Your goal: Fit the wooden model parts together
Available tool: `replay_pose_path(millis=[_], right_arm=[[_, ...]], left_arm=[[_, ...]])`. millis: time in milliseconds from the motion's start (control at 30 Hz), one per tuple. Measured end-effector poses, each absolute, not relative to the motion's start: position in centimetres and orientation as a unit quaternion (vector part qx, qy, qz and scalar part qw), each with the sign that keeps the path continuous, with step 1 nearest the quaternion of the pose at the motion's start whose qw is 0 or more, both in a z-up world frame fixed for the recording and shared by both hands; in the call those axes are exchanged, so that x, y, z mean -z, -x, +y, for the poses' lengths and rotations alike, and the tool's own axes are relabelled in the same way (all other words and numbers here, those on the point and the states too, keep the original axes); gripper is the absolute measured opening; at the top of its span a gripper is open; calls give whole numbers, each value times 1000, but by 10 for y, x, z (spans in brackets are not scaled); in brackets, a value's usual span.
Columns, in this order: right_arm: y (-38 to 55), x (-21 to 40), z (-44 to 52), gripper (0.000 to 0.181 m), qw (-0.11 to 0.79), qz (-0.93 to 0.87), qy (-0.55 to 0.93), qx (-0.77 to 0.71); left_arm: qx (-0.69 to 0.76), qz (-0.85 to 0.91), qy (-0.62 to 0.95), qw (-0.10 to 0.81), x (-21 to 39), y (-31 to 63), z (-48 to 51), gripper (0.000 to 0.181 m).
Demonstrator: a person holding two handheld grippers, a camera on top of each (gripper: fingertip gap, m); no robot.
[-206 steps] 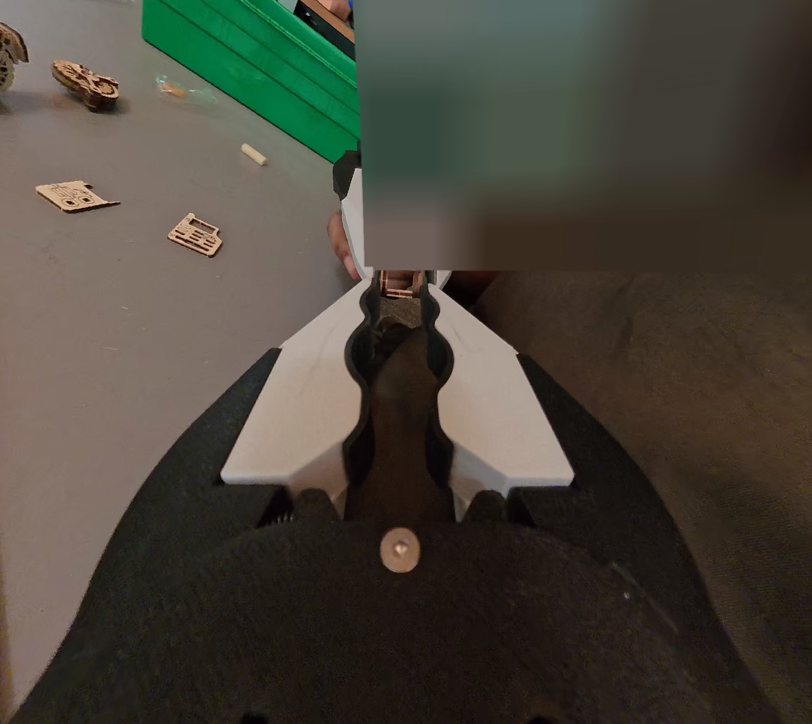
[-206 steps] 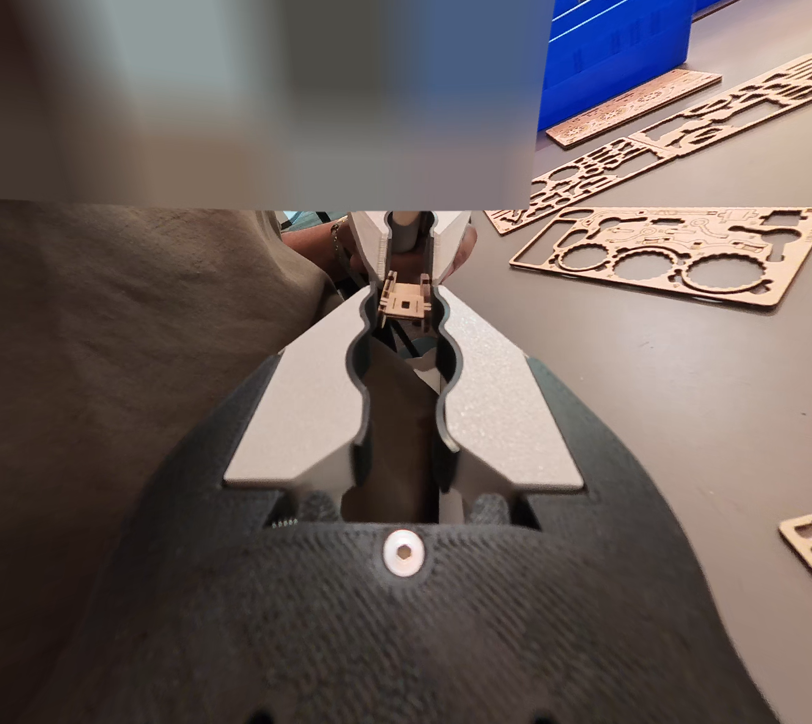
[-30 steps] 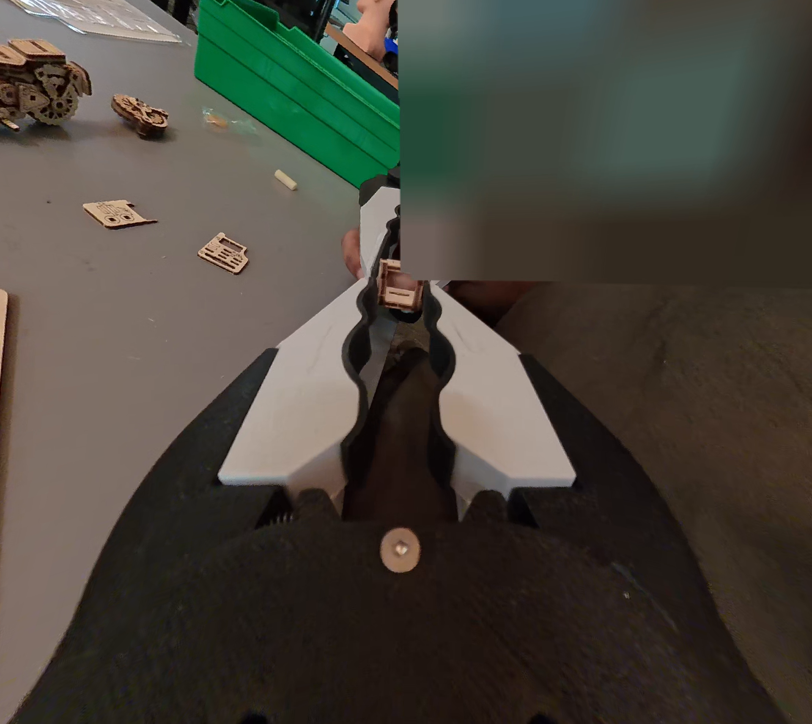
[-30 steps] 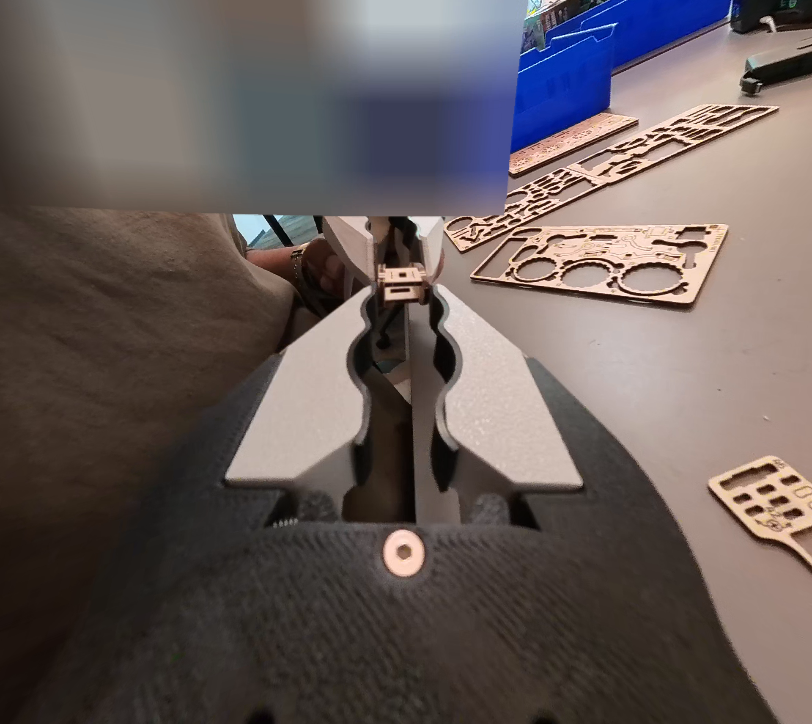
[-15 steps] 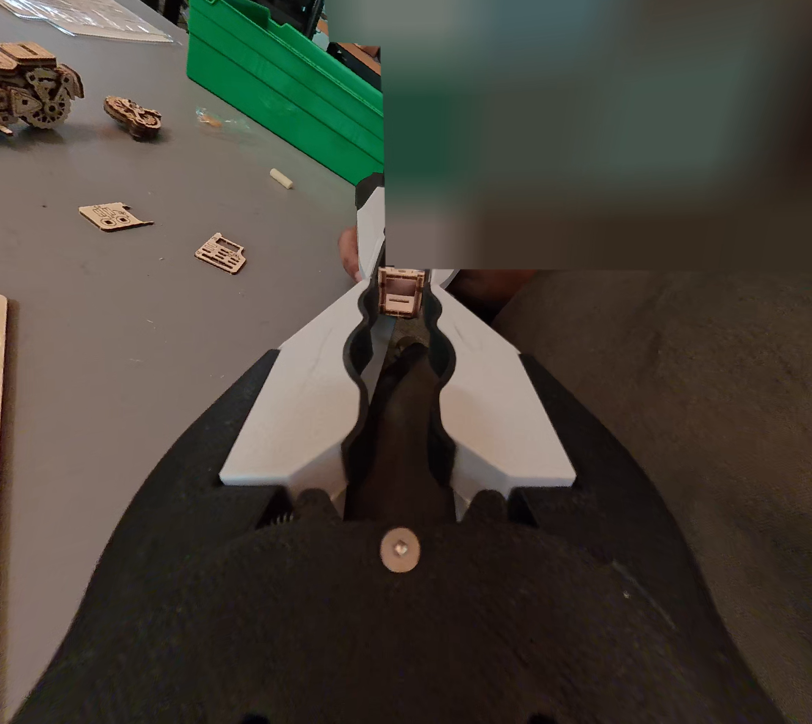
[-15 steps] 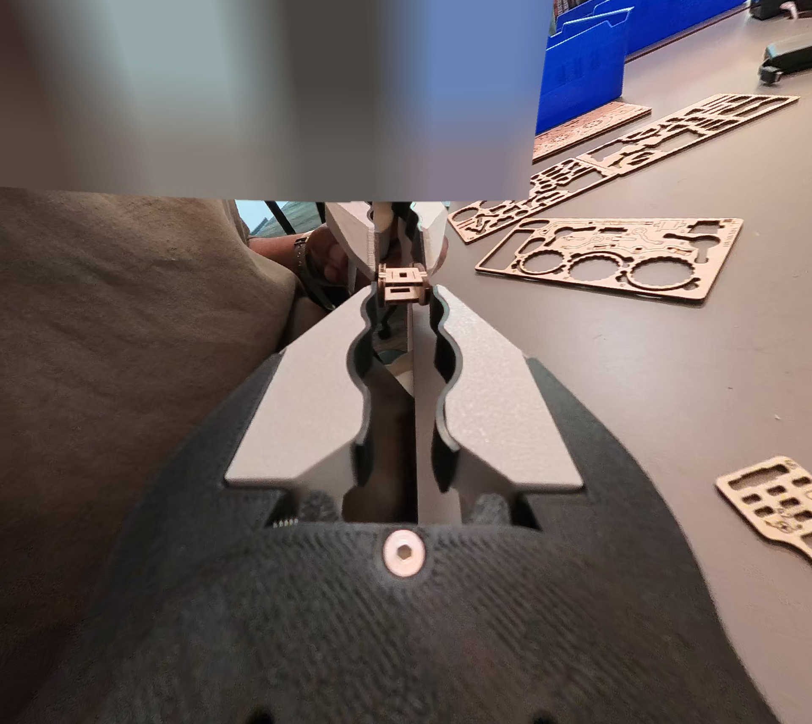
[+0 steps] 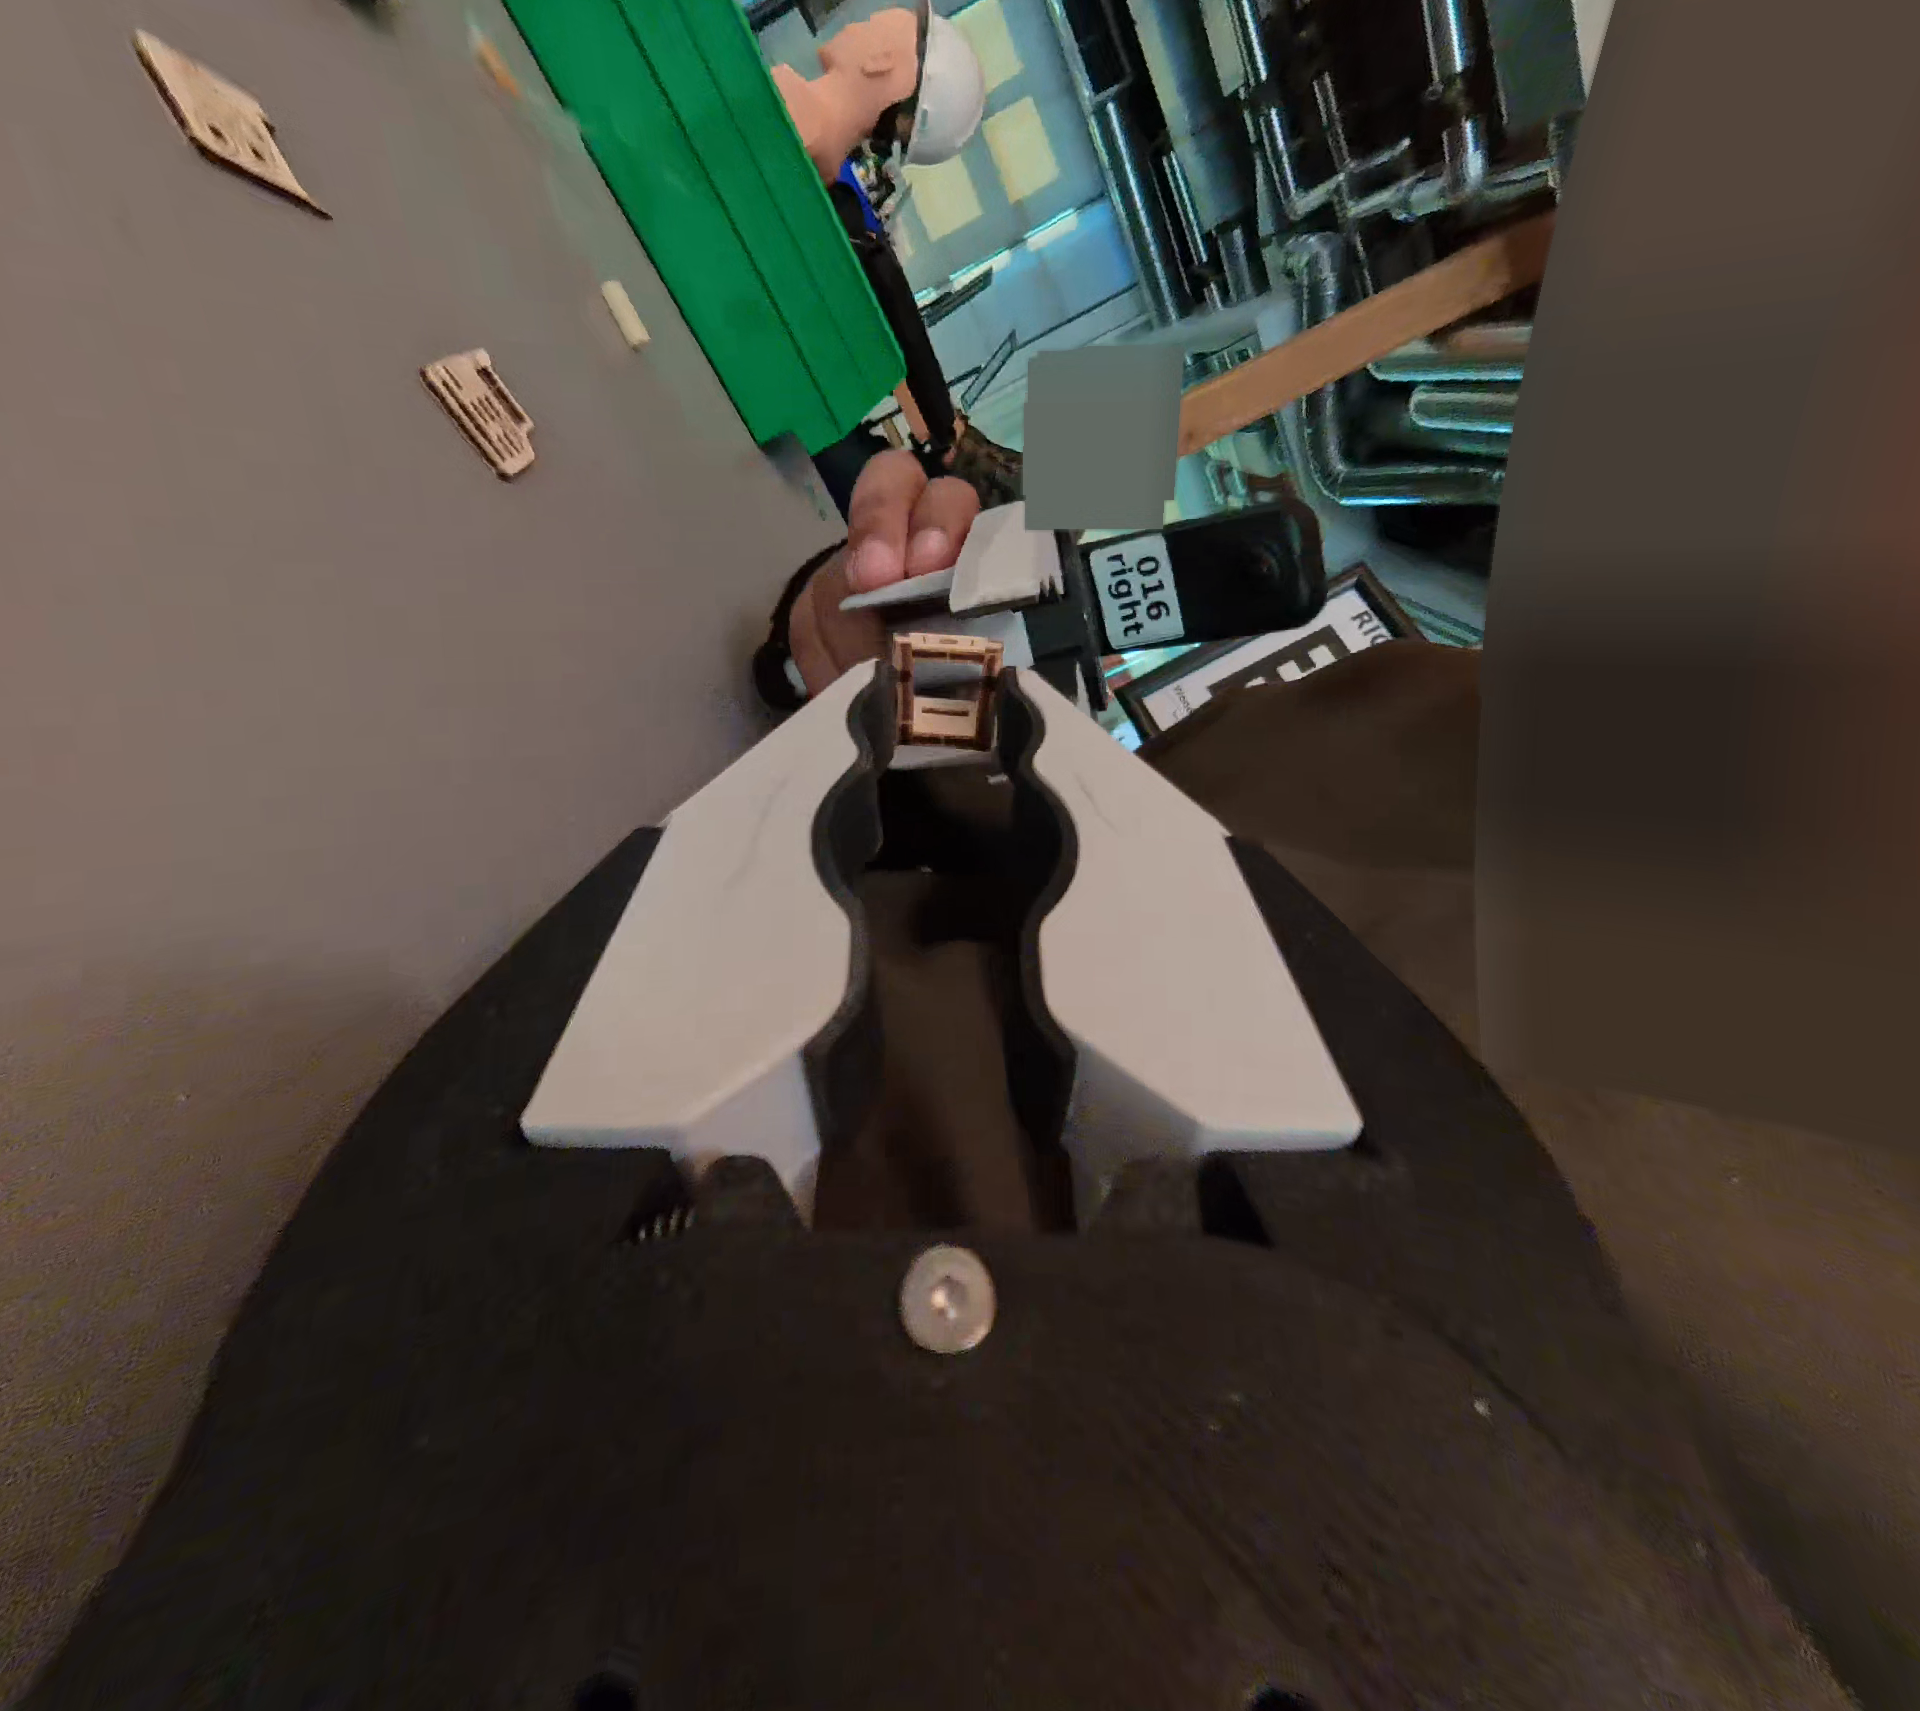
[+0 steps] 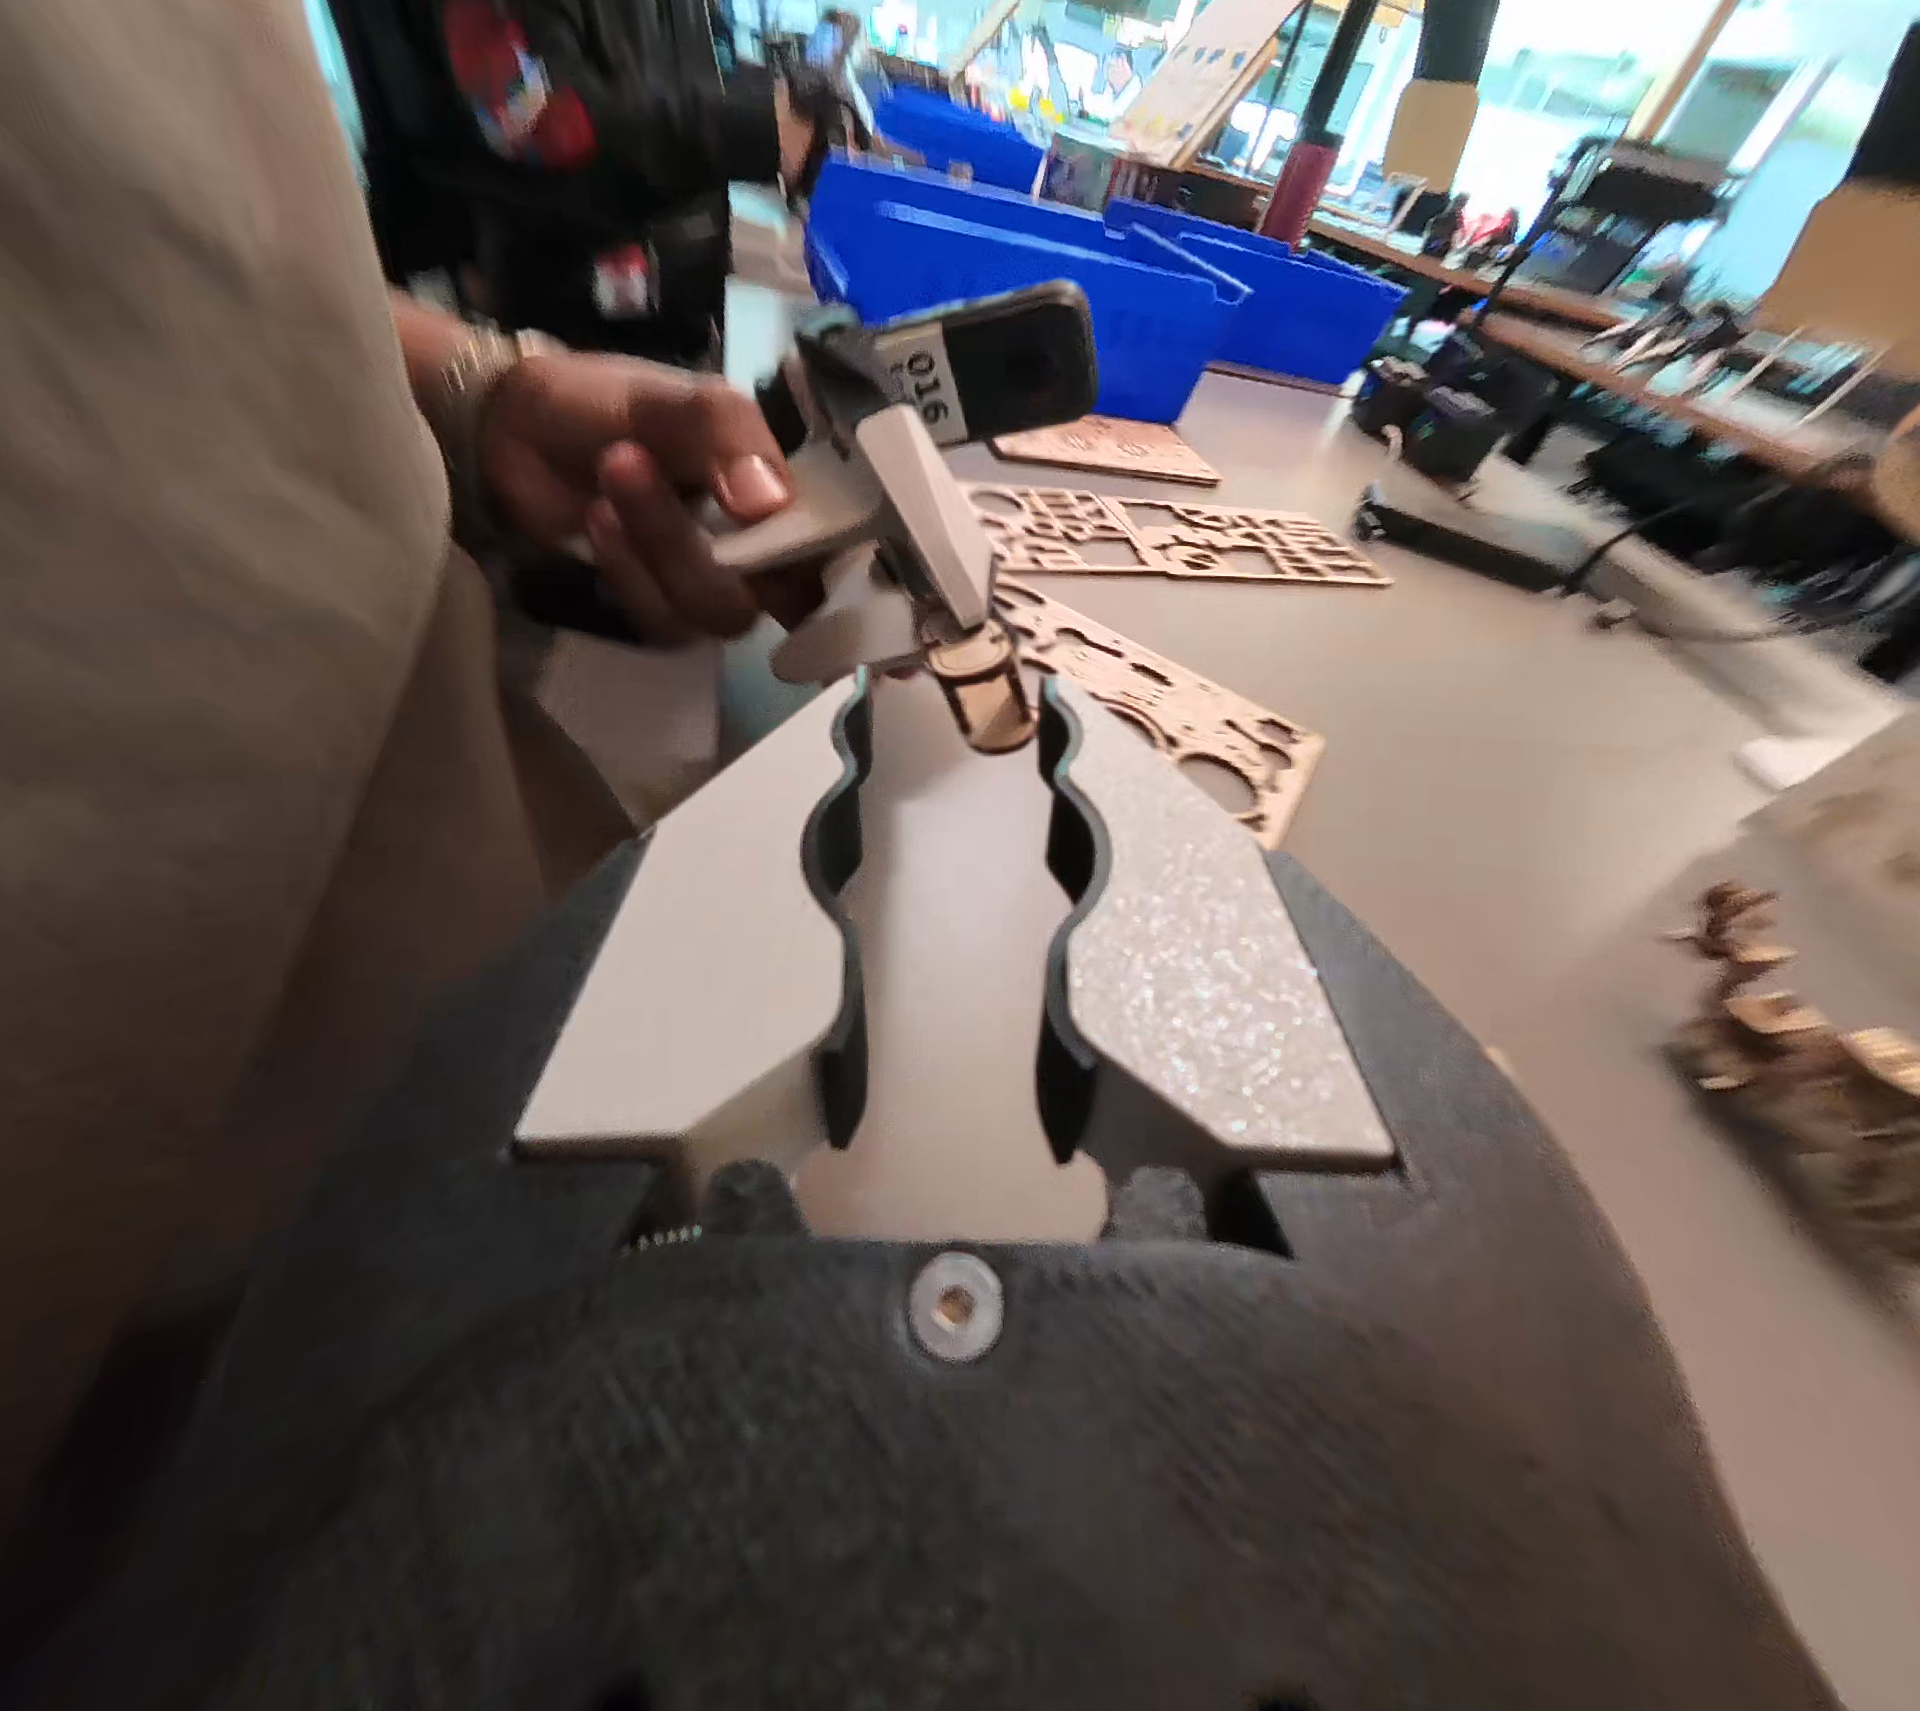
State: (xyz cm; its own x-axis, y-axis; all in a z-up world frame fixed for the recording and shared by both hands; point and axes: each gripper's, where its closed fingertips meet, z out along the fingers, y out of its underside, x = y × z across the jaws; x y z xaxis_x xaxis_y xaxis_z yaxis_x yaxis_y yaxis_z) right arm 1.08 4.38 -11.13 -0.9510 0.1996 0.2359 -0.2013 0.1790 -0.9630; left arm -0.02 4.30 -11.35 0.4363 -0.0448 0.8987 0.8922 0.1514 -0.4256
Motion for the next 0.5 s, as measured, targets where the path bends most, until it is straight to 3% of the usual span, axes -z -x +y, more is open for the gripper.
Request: replay_pose_path(millis=[33,300,500], right_arm=[[-11,114,44,28,173,-756,-13,-632],[-18,119,42,15,190,-763,-49,-616],[-18,124,43,19,181,-773,-44,-607]], left_arm=[[360,-389,551,645,116,-2,45,18],[381,-390,566,618,124,-10,51,18],[388,-382,568,617,123,-13,53,18]])
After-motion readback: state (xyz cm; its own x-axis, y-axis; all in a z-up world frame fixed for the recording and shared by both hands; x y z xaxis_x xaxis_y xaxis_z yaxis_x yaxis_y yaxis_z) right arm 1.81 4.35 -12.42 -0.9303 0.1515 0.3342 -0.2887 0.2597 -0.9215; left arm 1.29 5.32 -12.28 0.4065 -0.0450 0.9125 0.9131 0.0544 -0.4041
